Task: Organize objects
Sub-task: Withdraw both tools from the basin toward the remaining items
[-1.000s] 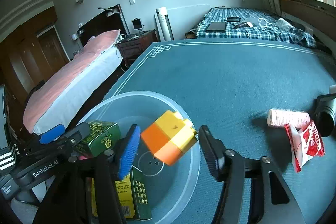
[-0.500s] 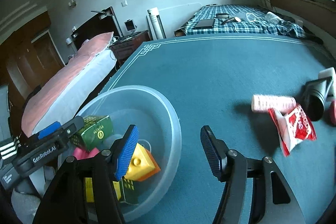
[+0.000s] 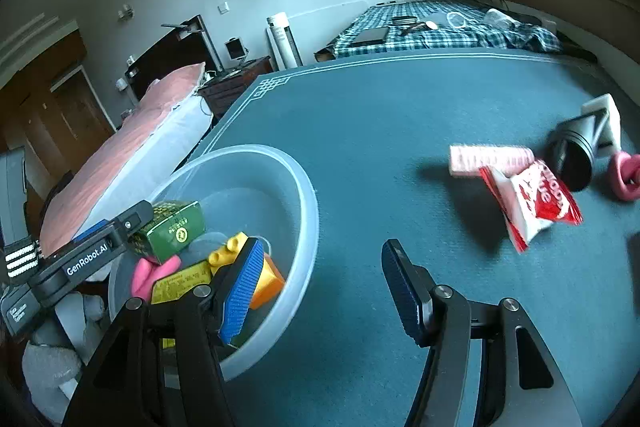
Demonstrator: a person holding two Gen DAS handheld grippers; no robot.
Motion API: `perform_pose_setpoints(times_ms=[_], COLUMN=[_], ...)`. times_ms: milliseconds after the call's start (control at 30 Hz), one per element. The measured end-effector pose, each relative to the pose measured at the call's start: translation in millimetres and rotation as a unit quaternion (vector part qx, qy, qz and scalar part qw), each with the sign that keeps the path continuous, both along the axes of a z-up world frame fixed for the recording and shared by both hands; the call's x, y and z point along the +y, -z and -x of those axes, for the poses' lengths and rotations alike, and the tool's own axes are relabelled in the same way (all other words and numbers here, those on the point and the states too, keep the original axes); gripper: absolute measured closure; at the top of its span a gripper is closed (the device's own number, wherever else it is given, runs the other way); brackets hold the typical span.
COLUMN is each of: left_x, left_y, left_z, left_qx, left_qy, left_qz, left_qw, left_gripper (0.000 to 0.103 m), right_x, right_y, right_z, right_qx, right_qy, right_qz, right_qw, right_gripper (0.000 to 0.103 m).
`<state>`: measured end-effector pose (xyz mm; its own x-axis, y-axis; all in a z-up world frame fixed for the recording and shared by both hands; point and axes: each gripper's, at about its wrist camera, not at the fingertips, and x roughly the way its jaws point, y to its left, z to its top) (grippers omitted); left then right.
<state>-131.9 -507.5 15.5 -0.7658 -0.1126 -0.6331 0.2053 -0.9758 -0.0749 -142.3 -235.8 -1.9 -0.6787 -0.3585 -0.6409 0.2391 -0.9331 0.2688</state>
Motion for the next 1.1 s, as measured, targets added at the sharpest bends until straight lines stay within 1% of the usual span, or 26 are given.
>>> perform_pose_setpoints(times_ms=[233, 400, 733, 900, 1100], left_x=[3, 10, 33, 51, 77], left_y=[-1, -5, -17, -24, -32], left_z=[-4, -7, -21, -29, -34], left_qx=[0.002, 0.004, 0.011, 0.017, 0.021], left_qy=[-0.007, -0.002, 0.025, 0.042, 0.067], left_qz=[0.007, 0.016, 0.022, 0.023, 0.031], left_qw=[0.9999, 0.9999, 0.9994, 0.9987, 0.9970], left_gripper=[0.012, 0.012, 0.012, 0.009, 0.009], right_x=[17, 32, 60, 81, 108], right_y=[2, 3, 5, 6, 7], right_z=[-10, -14, -23, -31, -39], right_qx=[-0.003, -0.006, -0.010, -0.011, -0.010], right_qy=[0.016, 0.030, 0.052, 0.069, 0.091], right_qz=[0.005, 0.009, 0.016, 0.020, 0.020], right_qw=[1.000, 0.999, 0.998, 0.997, 0.996], right_gripper=[0.040, 0.040, 0.040, 0.040, 0.040])
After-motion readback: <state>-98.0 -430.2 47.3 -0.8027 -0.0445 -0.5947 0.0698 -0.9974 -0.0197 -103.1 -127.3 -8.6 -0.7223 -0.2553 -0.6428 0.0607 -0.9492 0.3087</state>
